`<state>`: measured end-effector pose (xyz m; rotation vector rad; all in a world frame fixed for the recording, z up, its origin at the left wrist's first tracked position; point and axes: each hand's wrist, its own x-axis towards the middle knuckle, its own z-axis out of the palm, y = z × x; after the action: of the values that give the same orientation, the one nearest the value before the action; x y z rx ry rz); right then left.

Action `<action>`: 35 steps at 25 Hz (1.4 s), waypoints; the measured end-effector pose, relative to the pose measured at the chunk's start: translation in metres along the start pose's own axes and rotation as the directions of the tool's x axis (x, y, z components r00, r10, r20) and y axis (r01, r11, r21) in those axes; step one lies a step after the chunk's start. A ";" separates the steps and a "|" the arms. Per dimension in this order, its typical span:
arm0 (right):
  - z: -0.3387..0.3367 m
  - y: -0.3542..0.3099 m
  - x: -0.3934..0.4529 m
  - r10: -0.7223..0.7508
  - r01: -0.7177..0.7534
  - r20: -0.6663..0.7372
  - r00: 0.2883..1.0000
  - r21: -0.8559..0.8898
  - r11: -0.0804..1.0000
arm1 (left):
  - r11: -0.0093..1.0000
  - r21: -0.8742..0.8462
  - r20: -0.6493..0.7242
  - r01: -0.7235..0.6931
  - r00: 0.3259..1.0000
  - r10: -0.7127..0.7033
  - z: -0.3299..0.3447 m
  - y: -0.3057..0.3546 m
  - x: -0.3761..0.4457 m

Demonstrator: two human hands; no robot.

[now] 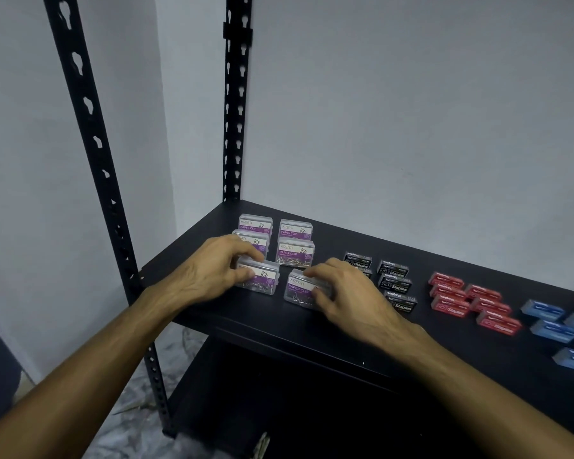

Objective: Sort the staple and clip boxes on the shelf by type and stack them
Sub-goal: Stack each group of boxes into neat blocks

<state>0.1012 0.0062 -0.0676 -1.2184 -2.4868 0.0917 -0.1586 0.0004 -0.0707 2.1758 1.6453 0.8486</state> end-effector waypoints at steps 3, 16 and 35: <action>-0.001 0.001 -0.004 0.009 -0.008 -0.003 1.000 0.008 1.000 | 1.000 -0.005 0.030 -0.016 0.999 0.017 0.004 0.003 0.002; -0.004 0.001 -0.004 0.011 -0.011 -0.001 1.000 0.014 1.000 | 0.999 -0.040 0.024 -0.029 0.999 0.030 0.003 0.007 0.004; 0.001 0.018 0.098 0.129 -0.149 0.147 0.981 0.136 0.979 | 0.975 -0.093 0.012 0.202 0.979 -0.202 -0.001 -0.011 0.066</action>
<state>0.0598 0.0931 -0.0430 -1.3636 -2.4555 0.4013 -0.1563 0.0656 -0.0572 1.9077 1.7523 0.8452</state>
